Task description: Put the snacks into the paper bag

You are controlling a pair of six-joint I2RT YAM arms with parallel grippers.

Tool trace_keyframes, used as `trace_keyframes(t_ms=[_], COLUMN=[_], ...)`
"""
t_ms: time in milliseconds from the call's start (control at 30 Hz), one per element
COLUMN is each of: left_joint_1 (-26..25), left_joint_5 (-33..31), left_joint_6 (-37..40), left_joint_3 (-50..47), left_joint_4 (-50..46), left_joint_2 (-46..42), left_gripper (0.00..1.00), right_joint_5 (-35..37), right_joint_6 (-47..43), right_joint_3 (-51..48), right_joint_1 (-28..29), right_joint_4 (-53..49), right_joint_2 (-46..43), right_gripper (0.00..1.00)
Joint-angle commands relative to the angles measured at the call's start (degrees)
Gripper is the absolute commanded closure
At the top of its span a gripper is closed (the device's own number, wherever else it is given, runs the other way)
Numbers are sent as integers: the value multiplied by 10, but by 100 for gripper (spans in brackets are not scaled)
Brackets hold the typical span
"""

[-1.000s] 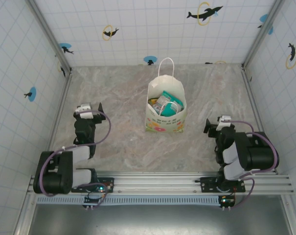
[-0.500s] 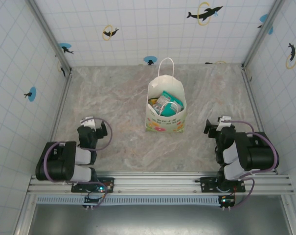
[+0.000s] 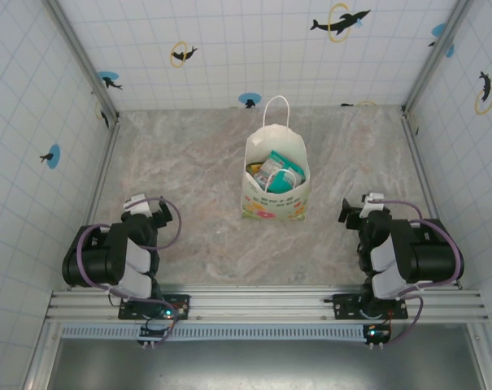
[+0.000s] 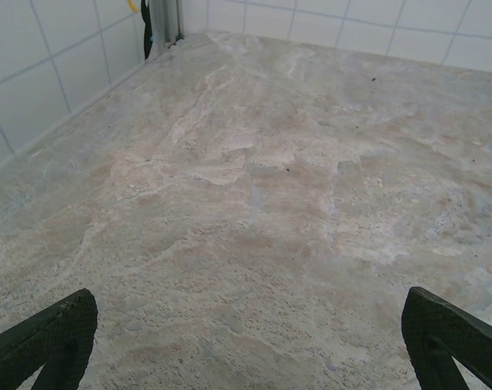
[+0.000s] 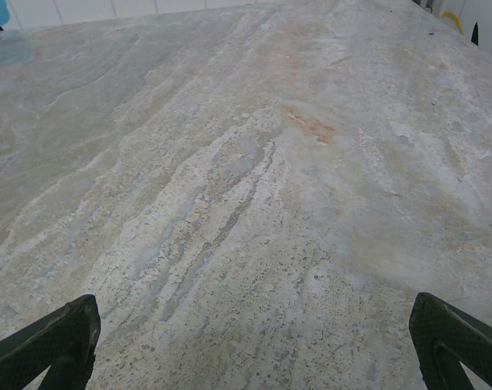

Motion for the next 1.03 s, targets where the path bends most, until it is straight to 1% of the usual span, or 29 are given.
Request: trace_keyframes(t_ms=[0, 67, 967, 1000], left_joint_1=[-1, -3, -7, -7], left_joint_5=[-9, -11, -17, -16], left_joint_6=[-4, -2, 1, 1], left_joint_3=[-21, -15, -13, -14], left_joint_4=[23, 11, 8, 9], left_joint_2=[-2, -3, 0, -2], left_gripper=[2, 2, 2, 2], right_joint_5=[-6, -10, -16, -16], right_joint_6=[4, 5, 7, 7], right_joint_3=[-4, -3, -4, -3], right_joint_1=[-6, -8, -12, -12], right_joint_4=[11, 12, 12, 12], right_joint_2=[-1, -1, 0, 1], right_gripper=[0, 0, 0, 7])
